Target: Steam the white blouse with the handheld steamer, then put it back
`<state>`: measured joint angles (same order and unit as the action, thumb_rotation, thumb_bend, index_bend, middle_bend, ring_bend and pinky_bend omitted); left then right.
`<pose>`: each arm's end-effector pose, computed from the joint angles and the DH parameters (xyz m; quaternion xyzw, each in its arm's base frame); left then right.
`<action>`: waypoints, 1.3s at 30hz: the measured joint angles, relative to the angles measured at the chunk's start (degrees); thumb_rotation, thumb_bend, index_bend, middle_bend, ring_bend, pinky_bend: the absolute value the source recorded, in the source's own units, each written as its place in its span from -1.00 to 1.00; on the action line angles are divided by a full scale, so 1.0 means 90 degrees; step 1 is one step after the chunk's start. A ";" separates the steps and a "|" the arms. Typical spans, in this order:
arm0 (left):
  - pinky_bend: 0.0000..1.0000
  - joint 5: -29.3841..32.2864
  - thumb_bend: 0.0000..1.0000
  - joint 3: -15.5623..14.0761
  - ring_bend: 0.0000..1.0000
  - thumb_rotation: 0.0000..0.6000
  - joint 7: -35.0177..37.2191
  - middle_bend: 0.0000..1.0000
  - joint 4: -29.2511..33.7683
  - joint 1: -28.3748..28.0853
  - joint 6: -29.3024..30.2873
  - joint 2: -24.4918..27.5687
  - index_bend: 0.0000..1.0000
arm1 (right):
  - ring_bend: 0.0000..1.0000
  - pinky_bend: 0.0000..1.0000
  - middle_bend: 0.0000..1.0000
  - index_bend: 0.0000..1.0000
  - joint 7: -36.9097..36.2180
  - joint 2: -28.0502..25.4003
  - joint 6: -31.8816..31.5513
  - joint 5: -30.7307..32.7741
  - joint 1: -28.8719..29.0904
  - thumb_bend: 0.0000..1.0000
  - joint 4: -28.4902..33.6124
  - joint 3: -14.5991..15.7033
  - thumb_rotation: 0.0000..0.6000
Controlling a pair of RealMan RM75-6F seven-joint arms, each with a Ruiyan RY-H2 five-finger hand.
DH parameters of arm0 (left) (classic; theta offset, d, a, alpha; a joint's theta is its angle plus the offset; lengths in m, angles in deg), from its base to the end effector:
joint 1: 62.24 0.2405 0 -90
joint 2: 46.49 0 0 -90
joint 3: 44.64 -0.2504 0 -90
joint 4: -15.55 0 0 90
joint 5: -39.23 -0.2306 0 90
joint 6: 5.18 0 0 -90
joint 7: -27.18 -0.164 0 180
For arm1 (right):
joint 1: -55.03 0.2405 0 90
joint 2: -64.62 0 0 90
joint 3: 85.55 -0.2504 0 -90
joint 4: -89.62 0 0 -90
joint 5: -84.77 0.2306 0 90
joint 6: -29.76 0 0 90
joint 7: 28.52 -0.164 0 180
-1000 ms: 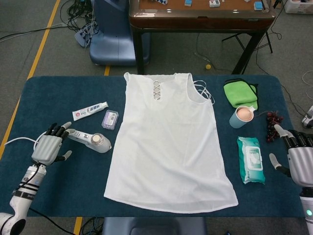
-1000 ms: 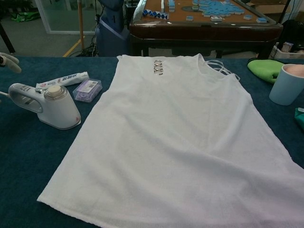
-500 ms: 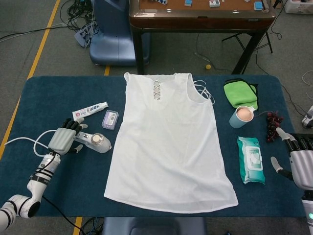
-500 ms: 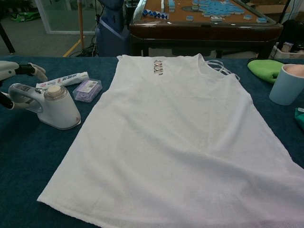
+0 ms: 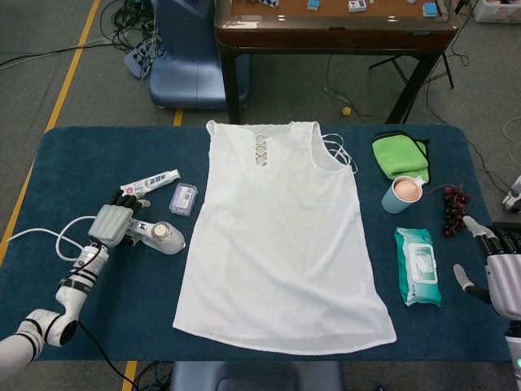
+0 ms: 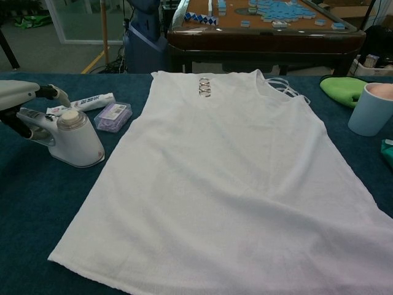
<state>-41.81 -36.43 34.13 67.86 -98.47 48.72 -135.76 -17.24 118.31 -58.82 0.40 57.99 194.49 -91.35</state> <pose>-0.2815 0.4104 0.0214 -0.7148 -0.3490 -0.3348 0.5051 -0.2821 -0.2005 0.1905 0.5912 -0.3217 0.3605 0.6458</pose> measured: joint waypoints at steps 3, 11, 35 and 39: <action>-0.94 -0.0064 -0.51 -0.0046 -0.63 1.00 0.0123 -0.66 -0.0272 -0.0038 0.0054 -0.0128 -0.46 | -0.61 -0.61 -0.49 -0.75 -0.0004 -0.0005 -0.0027 0.0009 -0.0032 -0.34 0.0006 0.0013 1.00; -0.90 -0.0292 -0.51 -0.0203 -0.48 1.00 0.0689 -0.46 -0.1003 -0.0107 0.0303 -0.0529 -0.31 | -0.61 -0.61 -0.49 -0.75 -0.0005 -0.0007 -0.0051 0.0035 -0.0081 -0.34 0.0022 0.0034 1.00; -0.29 -0.0399 -0.51 -0.0354 -0.15 1.00 0.1297 -0.05 -0.1867 -0.0246 0.0544 -0.1156 0.34 | -0.61 -0.61 -0.49 -0.75 -0.0116 -0.0007 0.0054 0.0152 -0.0122 -0.35 -0.0017 0.0066 1.00; -0.19 -0.0415 -0.51 -0.0365 -0.10 1.00 0.1463 0.01 -0.1981 -0.0237 0.0625 -0.1245 0.42 | -0.61 -0.61 -0.49 -0.75 -0.0094 0.0000 0.0053 0.0162 -0.0130 -0.35 -0.0007 0.0070 1.00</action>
<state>-45.54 -39.72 47.30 50.03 -100.60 54.34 -146.97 -18.08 118.31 -58.35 1.85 56.82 194.43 -90.72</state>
